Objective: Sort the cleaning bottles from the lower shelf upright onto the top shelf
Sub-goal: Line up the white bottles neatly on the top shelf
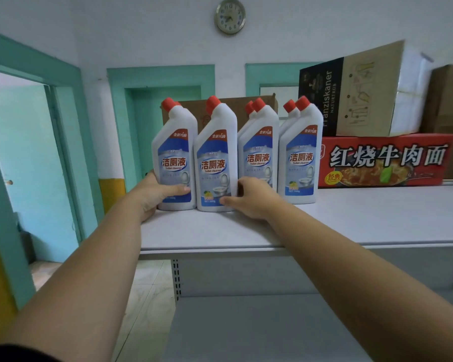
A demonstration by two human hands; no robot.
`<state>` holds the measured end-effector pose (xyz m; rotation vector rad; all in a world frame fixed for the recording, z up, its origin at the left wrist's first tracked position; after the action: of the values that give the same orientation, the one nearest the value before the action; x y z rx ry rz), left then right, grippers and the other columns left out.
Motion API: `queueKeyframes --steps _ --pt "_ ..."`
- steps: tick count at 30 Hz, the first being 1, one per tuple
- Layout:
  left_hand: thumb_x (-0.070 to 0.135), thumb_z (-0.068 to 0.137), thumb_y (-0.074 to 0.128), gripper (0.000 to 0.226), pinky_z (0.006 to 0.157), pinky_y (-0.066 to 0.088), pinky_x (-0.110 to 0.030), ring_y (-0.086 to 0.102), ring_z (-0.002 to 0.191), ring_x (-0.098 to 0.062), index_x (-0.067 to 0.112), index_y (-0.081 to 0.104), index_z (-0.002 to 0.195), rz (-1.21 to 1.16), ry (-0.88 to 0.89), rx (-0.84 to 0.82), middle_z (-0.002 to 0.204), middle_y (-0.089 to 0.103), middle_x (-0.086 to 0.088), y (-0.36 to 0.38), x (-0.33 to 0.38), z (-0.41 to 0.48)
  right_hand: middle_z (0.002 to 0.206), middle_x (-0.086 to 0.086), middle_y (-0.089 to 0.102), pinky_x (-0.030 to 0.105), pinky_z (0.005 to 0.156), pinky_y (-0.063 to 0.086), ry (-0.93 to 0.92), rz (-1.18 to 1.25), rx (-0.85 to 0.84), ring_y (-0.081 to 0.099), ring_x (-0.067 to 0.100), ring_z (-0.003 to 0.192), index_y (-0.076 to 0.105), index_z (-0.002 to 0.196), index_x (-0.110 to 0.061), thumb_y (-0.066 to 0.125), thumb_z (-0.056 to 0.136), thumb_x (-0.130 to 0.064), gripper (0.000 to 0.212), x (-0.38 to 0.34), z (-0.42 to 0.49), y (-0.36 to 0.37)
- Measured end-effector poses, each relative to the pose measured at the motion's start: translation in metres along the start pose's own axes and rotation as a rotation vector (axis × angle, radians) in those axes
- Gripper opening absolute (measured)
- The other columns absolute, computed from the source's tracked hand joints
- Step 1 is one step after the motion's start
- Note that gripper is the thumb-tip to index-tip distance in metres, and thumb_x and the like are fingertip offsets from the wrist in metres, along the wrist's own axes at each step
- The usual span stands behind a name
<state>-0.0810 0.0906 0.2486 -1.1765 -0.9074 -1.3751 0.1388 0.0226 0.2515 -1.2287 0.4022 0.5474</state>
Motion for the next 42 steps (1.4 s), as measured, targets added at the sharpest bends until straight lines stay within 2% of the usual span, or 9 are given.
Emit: queueKeyframes --steps 6,10,14,19,24,28,33,37,42 --pt "0.017 0.066 0.086 0.053 0.107 0.046 -0.055 0.061 0.114 -0.027 0.034 0.059 0.107 0.004 0.022 0.031 0.116 0.069 -0.002 0.002 0.002 -0.004 0.111 0.004 0.070 0.029 0.084 0.047 0.028 -0.120 -0.124 0.062 0.019 0.097 0.070 0.116 -0.011 0.065 0.093 -0.046 0.042 0.011 -0.012 -0.030" --pt "0.024 0.059 0.087 0.065 0.106 0.047 -0.053 0.061 0.114 -0.026 0.032 0.055 0.114 -0.012 0.039 0.054 0.117 0.067 0.000 0.003 0.004 -0.006 0.093 0.004 0.069 0.031 0.075 0.056 0.158 -0.008 0.221 0.064 0.018 0.087 0.067 0.099 -0.011 0.075 0.085 -0.043 0.036 0.053 -0.020 -0.074" --pt "0.028 0.051 0.087 0.087 0.103 0.049 -0.051 0.060 0.111 -0.023 0.029 0.047 0.129 -0.040 0.070 0.066 0.116 0.064 0.003 0.003 0.005 -0.008 0.122 0.005 0.057 0.046 0.094 0.056 0.349 0.255 0.535 0.059 0.022 0.111 0.046 0.122 -0.015 0.091 0.066 -0.042 0.077 0.093 -0.016 -0.098" --pt "0.026 0.048 0.091 0.094 0.097 0.053 -0.050 0.063 0.112 -0.025 0.029 0.049 0.133 -0.056 0.080 0.072 0.119 0.068 0.001 0.005 0.010 -0.007 0.130 0.005 0.057 0.051 0.102 0.051 0.382 0.437 0.317 0.058 0.028 0.119 0.033 0.142 -0.019 0.097 0.058 -0.034 0.106 0.095 0.005 -0.090" --pt "0.024 0.052 0.088 0.084 0.073 0.054 -0.039 0.064 0.103 -0.024 0.028 0.056 0.130 -0.092 0.031 0.084 0.115 0.070 -0.001 0.008 0.019 -0.004 0.111 -0.001 0.073 0.049 0.089 0.059 0.328 0.550 0.287 0.072 0.023 0.098 0.056 0.126 -0.023 0.097 0.007 -0.059 0.131 0.131 0.033 -0.087" --pt "0.025 0.052 0.089 0.081 0.081 0.054 -0.042 0.065 0.107 -0.027 0.025 0.060 0.128 -0.077 0.015 0.063 0.114 0.073 -0.004 0.006 0.014 -0.001 0.112 -0.004 0.073 0.042 0.090 0.058 0.284 0.543 0.312 0.071 0.019 0.102 0.058 0.126 -0.022 0.095 0.013 -0.066 0.127 0.123 0.019 -0.083" --pt "0.026 0.051 0.090 0.075 0.098 0.051 -0.053 0.066 0.111 -0.030 0.025 0.064 0.122 -0.067 0.022 0.059 0.112 0.075 -0.004 0.004 0.012 0.001 0.121 0.001 0.052 0.035 0.089 0.047 0.335 0.471 0.343 0.052 0.018 0.110 0.031 0.136 -0.010 0.092 0.066 -0.037 0.096 0.094 0.001 -0.080" --pt "0.024 0.055 0.088 0.060 0.103 0.049 -0.056 0.066 0.110 -0.030 0.029 0.066 0.110 -0.045 0.047 0.054 0.110 0.075 -0.004 0.005 0.008 0.001 0.120 0.003 0.046 0.037 0.098 0.047 0.333 0.410 0.369 0.048 0.019 0.114 0.026 0.137 -0.007 0.091 0.070 -0.032 0.096 0.093 0.003 -0.077" --pt "0.030 0.050 0.093 0.075 0.101 0.051 -0.056 0.066 0.110 -0.026 0.032 0.063 0.119 0.044 0.065 0.087 0.113 0.073 0.000 0.004 0.004 0.003 0.122 0.003 0.046 0.038 0.100 0.046 0.329 0.376 0.387 0.050 0.025 0.127 0.025 0.137 -0.006 0.091 0.070 -0.032 0.097 0.094 0.005 -0.077"
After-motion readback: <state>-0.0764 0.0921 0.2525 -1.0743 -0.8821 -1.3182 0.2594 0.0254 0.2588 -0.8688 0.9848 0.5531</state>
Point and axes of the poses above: each hand's wrist, its own z-axis towards the middle knuckle, its own y-axis out of the palm, x = y × z, the point moved 2 cm from there along z, towards the middle knuckle
